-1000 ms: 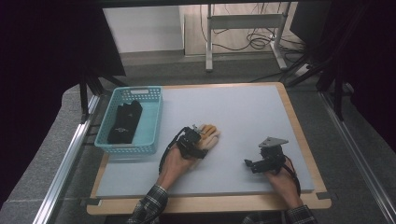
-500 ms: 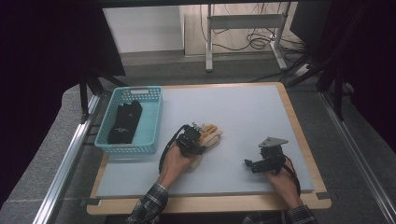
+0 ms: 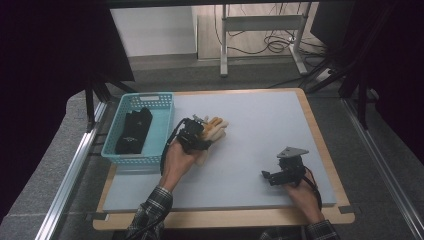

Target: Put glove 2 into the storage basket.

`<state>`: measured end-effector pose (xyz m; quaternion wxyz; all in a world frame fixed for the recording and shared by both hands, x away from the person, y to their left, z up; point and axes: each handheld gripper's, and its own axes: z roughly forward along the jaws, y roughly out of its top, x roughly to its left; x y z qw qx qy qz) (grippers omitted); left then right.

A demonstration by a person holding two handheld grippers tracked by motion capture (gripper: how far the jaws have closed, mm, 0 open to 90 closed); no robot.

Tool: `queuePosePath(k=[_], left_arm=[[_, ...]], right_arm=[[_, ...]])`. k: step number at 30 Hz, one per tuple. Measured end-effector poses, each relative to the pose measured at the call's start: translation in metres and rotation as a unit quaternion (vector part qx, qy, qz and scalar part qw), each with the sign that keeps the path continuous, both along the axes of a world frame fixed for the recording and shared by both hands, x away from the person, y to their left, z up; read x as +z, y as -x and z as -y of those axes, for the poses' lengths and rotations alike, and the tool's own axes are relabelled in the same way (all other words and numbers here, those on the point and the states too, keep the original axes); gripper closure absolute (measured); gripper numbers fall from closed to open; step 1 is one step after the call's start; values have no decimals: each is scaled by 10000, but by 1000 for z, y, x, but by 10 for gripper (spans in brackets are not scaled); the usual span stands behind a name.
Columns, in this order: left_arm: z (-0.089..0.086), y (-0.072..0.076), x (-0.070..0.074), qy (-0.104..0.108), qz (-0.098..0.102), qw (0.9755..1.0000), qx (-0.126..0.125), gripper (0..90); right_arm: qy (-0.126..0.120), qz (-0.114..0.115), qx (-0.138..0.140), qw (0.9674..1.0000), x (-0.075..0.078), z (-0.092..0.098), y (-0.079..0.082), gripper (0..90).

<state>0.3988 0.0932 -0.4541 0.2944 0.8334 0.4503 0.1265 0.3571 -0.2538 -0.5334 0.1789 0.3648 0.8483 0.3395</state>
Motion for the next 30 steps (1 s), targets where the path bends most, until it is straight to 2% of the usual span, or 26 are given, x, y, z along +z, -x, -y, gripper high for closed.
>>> queuePosePath(k=[2,3,10,18,24,25,27,30], left_arm=[[-4,-1,4,-37,16,10000,10,549],[-10,-2,11,-67,53,9999,106,549],[-42,-9,30,-77,116,9985,533,548],[-84,-17,39,-57,159,9944,1040,542],[-114,-22,41,-153,139,9894,1435,537],[-114,-22,41,-153,139,9894,1435,536],[-127,-26,39,-224,102,9862,1638,534],[-139,-30,34,-262,8,9830,1817,532]], right_arm=[[-1,-2,-2,10000,0,0,0,22],[-2,-2,-1,10000,0,0,0,22],[-1,-2,0,10000,0,0,0,22],[-3,-2,-3,10000,0,0,0,22],[-4,-3,0,10000,0,0,0,22],[-4,-3,0,10000,0,0,0,22],[-5,-5,1,10000,0,0,0,22],[-5,-7,0,10000,0,0,0,22]])
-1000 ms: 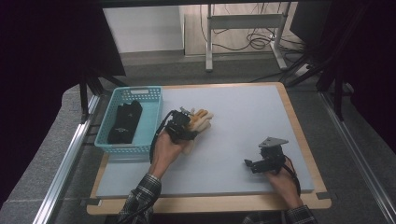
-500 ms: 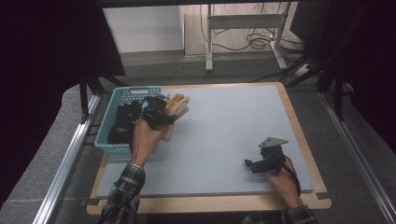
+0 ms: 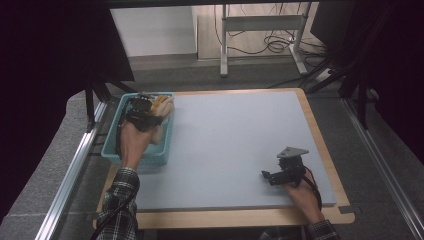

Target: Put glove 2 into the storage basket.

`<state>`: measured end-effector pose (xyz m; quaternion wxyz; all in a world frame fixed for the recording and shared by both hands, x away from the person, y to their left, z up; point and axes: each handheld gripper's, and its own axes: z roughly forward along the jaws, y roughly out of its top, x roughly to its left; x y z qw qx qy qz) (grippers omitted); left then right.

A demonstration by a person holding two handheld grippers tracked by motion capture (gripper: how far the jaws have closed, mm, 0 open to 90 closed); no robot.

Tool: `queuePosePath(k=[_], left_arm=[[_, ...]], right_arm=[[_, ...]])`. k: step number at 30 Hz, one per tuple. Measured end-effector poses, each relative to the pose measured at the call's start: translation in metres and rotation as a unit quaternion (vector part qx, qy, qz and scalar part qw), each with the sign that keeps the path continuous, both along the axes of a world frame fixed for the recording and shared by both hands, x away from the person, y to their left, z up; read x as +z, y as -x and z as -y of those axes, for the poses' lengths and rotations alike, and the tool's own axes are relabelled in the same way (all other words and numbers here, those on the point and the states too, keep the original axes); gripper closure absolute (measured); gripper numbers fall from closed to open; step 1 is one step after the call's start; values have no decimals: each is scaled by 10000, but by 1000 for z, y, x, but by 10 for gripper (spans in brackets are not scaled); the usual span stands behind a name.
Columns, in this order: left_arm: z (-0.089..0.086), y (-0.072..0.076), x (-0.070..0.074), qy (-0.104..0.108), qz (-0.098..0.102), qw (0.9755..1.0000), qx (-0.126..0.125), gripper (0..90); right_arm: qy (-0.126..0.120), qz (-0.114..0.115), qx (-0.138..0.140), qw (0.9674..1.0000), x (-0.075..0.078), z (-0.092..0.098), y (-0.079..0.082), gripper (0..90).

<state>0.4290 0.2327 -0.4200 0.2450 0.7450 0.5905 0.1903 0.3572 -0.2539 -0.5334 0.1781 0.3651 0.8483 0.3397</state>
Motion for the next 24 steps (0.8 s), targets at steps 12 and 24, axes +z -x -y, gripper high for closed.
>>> queuePosePath(k=[12,24], left_arm=[[-17,-20,-31,-62,-399,9988,273,523],[-8,-37,-58,-92,-817,9965,134,504]], right_arm=[[-3,-3,0,10000,0,0,0,22],[-7,-1,-1,10000,0,0,0,22]])
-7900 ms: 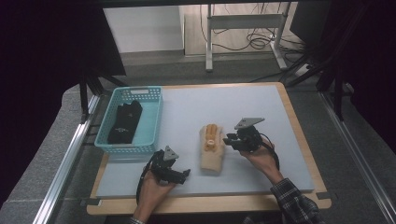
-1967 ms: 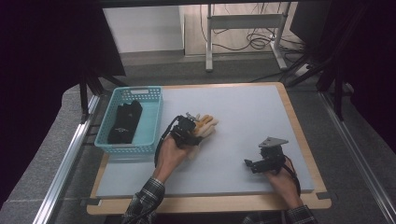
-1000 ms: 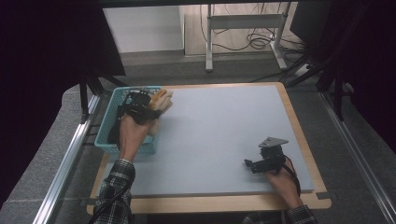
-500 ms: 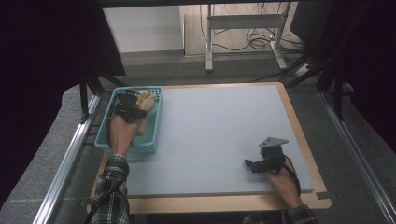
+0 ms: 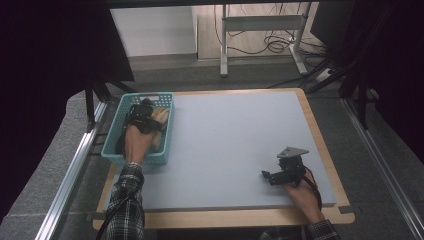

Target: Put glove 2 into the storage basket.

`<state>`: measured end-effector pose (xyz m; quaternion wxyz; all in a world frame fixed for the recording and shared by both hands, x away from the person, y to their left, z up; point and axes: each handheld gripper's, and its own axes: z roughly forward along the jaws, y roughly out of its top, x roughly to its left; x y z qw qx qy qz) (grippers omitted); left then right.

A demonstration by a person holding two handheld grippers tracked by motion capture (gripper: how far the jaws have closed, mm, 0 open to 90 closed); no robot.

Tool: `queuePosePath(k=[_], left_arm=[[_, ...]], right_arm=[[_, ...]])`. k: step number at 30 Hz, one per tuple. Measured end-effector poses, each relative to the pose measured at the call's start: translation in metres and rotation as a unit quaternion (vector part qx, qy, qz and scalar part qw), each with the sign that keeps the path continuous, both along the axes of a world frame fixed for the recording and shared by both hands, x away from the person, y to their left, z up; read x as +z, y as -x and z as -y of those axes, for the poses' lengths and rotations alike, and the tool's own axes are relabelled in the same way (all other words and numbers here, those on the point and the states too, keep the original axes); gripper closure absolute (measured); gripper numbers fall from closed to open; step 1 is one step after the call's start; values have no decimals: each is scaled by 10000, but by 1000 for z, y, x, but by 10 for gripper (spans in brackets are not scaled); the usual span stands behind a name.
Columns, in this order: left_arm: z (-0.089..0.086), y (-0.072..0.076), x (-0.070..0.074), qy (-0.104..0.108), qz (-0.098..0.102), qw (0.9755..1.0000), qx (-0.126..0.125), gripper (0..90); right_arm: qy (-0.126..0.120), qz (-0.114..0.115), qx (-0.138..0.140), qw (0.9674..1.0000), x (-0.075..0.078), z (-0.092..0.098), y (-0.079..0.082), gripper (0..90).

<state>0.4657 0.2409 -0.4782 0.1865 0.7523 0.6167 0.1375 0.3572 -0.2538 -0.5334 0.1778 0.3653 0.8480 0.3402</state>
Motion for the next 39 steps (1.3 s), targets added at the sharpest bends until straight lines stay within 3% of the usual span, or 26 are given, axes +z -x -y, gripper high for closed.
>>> queuePosePath(k=[6,9,12,15,19,22,25,27,29,32,36,39], left_arm=[[3,-6,-17,-2,-298,9994,-161,468],[0,-8,-20,88,-434,9987,-257,329],[-6,-6,-16,308,-446,9981,-295,180],[-10,-3,-8,366,-402,9980,-334,127],[-21,6,9,488,-154,9980,-379,133],[-30,12,20,541,148,9981,-245,217],[-38,19,26,420,384,9984,-63,424],[-41,21,26,155,347,9993,37,611],[-42,20,20,-31,225,9997,102,734],[-40,17,9,-155,-50,9998,61,809],[-32,12,-4,-97,-231,9997,-20,831],[-28,10,-7,233,-218,9994,-95,838]], right_arm=[[-1,0,2,10000,0,0,0,23],[-1,-1,4,10000,0,0,0,23],[0,0,3,10000,0,0,0,23],[1,3,1,10000,0,0,0,23],[3,3,2,10000,0,0,0,23],[3,2,2,10000,0,0,0,23],[3,2,2,10000,0,0,0,23],[4,2,1,10000,0,0,0,23],[5,2,0,10000,0,0,0,23],[3,2,0,10000,0,0,0,23],[2,1,0,10000,0,0,0,23],[2,0,-1,10000,0,0,0,23]])
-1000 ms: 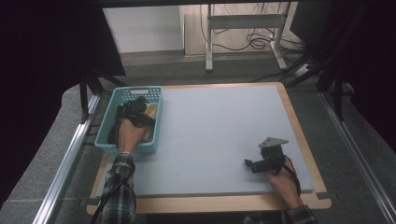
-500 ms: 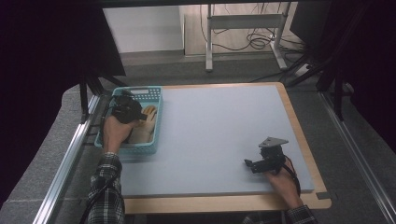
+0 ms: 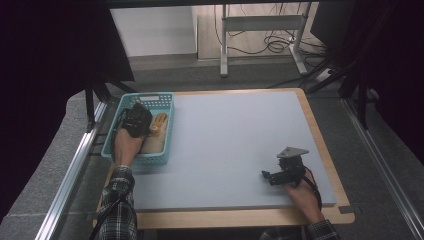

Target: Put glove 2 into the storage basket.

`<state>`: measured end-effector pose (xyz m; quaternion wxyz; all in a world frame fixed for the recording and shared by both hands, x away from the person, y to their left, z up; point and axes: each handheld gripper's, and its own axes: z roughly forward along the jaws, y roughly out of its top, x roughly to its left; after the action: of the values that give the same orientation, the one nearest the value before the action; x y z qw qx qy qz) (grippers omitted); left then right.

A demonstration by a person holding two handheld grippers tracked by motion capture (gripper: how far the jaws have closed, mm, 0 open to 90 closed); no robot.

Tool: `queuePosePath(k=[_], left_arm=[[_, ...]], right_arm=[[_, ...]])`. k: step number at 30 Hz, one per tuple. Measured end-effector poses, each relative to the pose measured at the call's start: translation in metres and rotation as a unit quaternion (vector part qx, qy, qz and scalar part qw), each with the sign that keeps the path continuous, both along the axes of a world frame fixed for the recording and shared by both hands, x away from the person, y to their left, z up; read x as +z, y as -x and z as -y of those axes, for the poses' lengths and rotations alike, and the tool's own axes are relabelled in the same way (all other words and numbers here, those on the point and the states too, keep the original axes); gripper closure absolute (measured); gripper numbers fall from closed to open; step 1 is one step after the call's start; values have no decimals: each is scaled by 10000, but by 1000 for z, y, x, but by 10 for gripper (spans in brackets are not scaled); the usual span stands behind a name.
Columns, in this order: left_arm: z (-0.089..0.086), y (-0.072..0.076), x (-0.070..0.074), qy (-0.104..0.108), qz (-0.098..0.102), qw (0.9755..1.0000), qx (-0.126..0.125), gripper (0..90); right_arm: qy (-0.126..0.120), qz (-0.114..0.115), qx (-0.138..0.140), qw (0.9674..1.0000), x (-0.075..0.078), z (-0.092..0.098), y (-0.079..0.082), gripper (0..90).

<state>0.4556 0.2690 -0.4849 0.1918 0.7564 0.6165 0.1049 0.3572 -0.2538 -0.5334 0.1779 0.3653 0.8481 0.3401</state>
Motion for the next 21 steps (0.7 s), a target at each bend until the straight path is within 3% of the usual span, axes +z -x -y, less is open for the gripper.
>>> queuePosePath(k=[2,4,9,13,16,21], left_arm=[[2,-1,-1,122,3,9999,-36,838],[5,-1,-1,34,9,10000,-47,838],[0,0,0,43,52,10000,7,801],[-8,4,1,-17,225,9997,108,691],[-12,7,5,-186,368,9991,139,584],[-17,12,11,-239,529,9982,178,472]], right_arm=[[0,0,0,10000,0,0,0,23],[1,1,-1,10000,0,0,0,23],[-1,1,0,10000,0,0,0,23],[-1,1,0,10000,0,0,0,23],[-1,2,-1,10000,0,0,0,23],[0,2,0,10000,0,0,0,23]])
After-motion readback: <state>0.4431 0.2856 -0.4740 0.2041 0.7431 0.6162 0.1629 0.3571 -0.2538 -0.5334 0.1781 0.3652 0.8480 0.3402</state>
